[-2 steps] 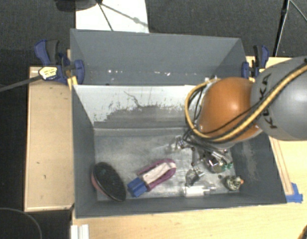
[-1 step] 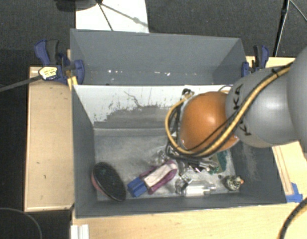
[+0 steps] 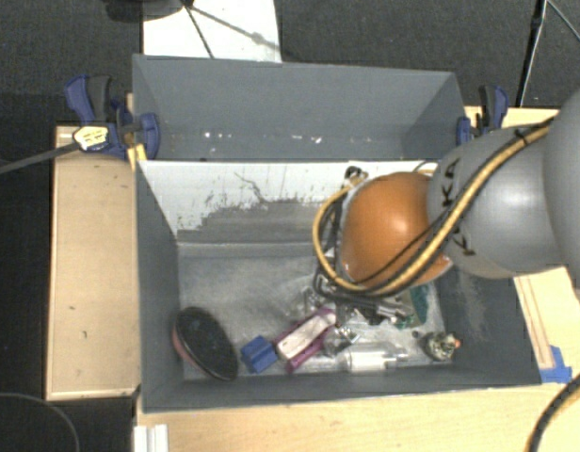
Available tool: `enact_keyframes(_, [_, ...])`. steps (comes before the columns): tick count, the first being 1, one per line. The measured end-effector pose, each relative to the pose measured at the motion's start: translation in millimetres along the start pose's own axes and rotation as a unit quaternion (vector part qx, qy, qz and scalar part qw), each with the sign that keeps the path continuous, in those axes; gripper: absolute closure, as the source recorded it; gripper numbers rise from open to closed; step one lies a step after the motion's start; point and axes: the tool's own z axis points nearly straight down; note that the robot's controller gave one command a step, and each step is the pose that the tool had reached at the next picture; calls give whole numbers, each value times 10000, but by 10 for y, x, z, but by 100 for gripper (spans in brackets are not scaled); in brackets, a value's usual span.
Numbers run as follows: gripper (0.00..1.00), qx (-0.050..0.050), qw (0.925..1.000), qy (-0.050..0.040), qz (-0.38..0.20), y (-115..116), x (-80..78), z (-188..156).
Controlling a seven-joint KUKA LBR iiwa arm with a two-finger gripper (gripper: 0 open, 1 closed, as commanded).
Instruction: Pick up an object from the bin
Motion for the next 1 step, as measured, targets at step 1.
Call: enact_keyframes(1, [100,23,9995,-26,305,-248,-45,-1095])
